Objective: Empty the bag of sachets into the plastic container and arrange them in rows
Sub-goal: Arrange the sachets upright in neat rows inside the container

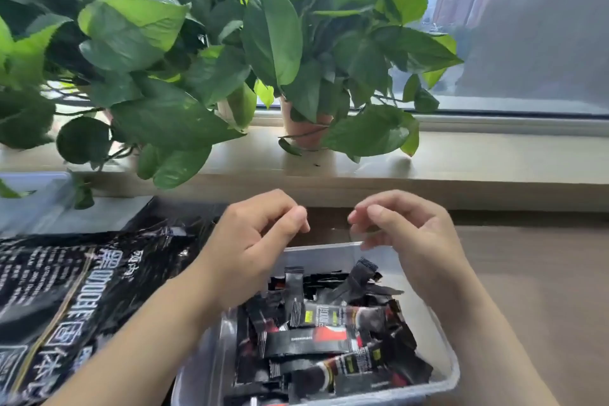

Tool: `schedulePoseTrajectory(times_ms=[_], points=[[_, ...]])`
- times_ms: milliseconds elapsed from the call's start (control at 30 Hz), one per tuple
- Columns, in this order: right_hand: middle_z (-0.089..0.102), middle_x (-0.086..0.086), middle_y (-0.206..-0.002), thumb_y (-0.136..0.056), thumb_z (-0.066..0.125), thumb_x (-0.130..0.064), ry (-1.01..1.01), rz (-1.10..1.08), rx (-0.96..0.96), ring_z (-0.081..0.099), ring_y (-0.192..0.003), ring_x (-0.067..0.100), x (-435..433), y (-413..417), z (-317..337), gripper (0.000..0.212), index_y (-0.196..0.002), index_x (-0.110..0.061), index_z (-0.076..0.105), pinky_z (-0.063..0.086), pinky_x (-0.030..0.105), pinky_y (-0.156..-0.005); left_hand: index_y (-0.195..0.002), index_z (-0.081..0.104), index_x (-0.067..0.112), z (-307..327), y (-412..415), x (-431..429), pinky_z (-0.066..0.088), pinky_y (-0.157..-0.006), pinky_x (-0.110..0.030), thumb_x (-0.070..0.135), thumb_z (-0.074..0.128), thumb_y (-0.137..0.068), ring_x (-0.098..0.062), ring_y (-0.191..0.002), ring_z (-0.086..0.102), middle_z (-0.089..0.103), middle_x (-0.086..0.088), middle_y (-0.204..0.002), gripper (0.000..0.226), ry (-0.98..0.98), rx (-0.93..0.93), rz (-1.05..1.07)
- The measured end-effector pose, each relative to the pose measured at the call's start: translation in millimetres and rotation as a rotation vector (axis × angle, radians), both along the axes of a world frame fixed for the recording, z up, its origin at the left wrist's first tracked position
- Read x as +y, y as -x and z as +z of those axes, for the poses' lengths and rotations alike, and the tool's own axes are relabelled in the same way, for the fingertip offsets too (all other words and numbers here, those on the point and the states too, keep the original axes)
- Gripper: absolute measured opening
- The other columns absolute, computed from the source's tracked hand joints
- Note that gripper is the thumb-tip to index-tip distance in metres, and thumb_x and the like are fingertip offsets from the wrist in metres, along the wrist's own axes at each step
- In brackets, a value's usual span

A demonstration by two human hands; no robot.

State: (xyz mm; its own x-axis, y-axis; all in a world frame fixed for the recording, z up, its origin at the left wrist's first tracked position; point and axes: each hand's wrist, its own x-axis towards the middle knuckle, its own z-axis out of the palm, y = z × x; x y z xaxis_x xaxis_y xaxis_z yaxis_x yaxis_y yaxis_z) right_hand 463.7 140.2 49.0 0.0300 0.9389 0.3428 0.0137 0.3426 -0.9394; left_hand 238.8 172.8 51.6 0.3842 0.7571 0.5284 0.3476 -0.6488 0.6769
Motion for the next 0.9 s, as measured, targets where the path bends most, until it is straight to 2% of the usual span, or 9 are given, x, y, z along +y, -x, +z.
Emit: schedulePoseTrajectory(times_ms=[67,133,200,267,367,500,567,767,900], points=[[0.077,0.007,-0.085,-0.084,0.068,-0.025,0.007,0.053,-0.088,0.072,-0.077,0.020,-2.2,-1.9,-1.7,0.011,-0.087,-0.019,0.077,0.058,0.032,-0.062,-0.080,0.068,0.018,-3.7,1.5,1.7,0.048,-0.071,-0.036,0.039,0.046,-0.098,-0.020,-0.078,0.062,0.065,0.005,-0.079,0.035,-0.001,0.039,-0.026],[0.077,0.002,-0.086,-0.081,0.070,-0.032,0.022,0.069,-0.285,0.073,-0.081,0.018,-4.7,0.6,-2.6,0.013,-0.089,-0.024,0.077,0.061,0.036,-0.064,-0.079,0.067,0.020,-4.6,3.3,1.9,0.045,-0.067,-0.026,0.040,0.046,-0.098,-0.015,-0.074,0.061,0.064,0.009,-0.076,0.035,0.003,0.057,-0.038],[0.077,-0.005,-0.087,-0.081,0.072,-0.034,0.015,0.077,-0.464,0.072,-0.083,0.016,-7.9,4.1,-1.8,0.011,-0.090,-0.030,0.076,0.060,0.034,-0.065,-0.076,0.066,0.020,-4.9,5.1,0.2,0.040,-0.063,-0.015,0.039,0.048,-0.098,-0.007,-0.068,0.059,0.061,0.013,-0.070,0.034,-0.039,0.091,-0.016],[0.076,-0.007,-0.086,-0.081,0.074,-0.030,0.011,0.112,-0.545,0.072,-0.083,0.016,-11.7,4.8,-0.6,0.009,-0.090,-0.030,0.075,0.059,0.032,-0.066,-0.073,0.066,0.019,-5.7,7.4,-2.1,0.041,-0.057,-0.017,0.037,0.049,-0.097,-0.008,-0.061,0.058,0.061,0.009,-0.065,0.034,-0.050,0.108,0.000],[0.075,-0.010,-0.088,-0.077,0.079,-0.029,0.028,0.136,-0.617,0.071,-0.088,0.014,-15.4,4.9,0.1,0.014,-0.091,-0.031,0.075,0.058,0.031,-0.071,-0.069,0.065,0.020,-6.2,10.1,-3.2,0.045,-0.054,-0.029,0.042,0.049,-0.096,-0.015,-0.054,0.058,0.062,0.003,-0.058,0.039,0.000,0.119,0.029],[0.075,-0.019,-0.093,-0.073,0.080,-0.036,0.015,0.119,-0.706,0.069,-0.097,0.004,-20.3,5.7,1.0,0.023,-0.095,-0.034,0.075,0.055,0.021,-0.077,-0.067,0.069,0.020,-6.2,9.9,-4.9,0.049,-0.055,-0.037,0.047,0.046,-0.095,-0.018,-0.052,0.064,0.067,0.004,-0.055,0.045,0.019,0.164,0.041],[0.075,-0.022,-0.095,-0.071,0.081,-0.039,0.016,0.108,-0.717,0.069,-0.100,0.001,-21.6,5.2,2.4,0.026,-0.096,-0.034,0.075,0.055,0.019,-0.081,-0.067,0.070,0.018,-5.7,9.7,-6.1,0.048,-0.052,-0.036,0.047,0.045,-0.095,-0.016,-0.049,0.061,0.068,0.007,-0.055,0.049,-0.002,0.188,0.033],[0.074,-0.024,-0.101,-0.067,0.088,-0.033,0.033,0.118,-0.763,0.067,-0.107,0.003,-22.7,5.0,2.9,0.038,-0.103,-0.034,0.074,0.051,0.022,-0.090,-0.070,0.070,0.015,-5.4,11.1,-7.6,0.043,-0.048,-0.035,0.043,0.044,-0.092,-0.019,-0.047,0.053,0.060,-0.001,-0.051,0.044,-0.044,0.243,0.028],[0.073,-0.025,-0.106,-0.056,0.091,-0.048,0.043,0.137,-0.799,0.066,-0.109,0.004,-22.8,5.0,4.7,0.058,-0.109,-0.036,0.073,0.049,0.022,-0.089,-0.074,0.072,0.024,-2.3,10.0,-13.3,0.047,-0.052,-0.025,0.043,0.053,-0.082,-0.007,-0.048,0.056,0.067,0.012,-0.059,0.028,-0.056,0.298,0.011]])
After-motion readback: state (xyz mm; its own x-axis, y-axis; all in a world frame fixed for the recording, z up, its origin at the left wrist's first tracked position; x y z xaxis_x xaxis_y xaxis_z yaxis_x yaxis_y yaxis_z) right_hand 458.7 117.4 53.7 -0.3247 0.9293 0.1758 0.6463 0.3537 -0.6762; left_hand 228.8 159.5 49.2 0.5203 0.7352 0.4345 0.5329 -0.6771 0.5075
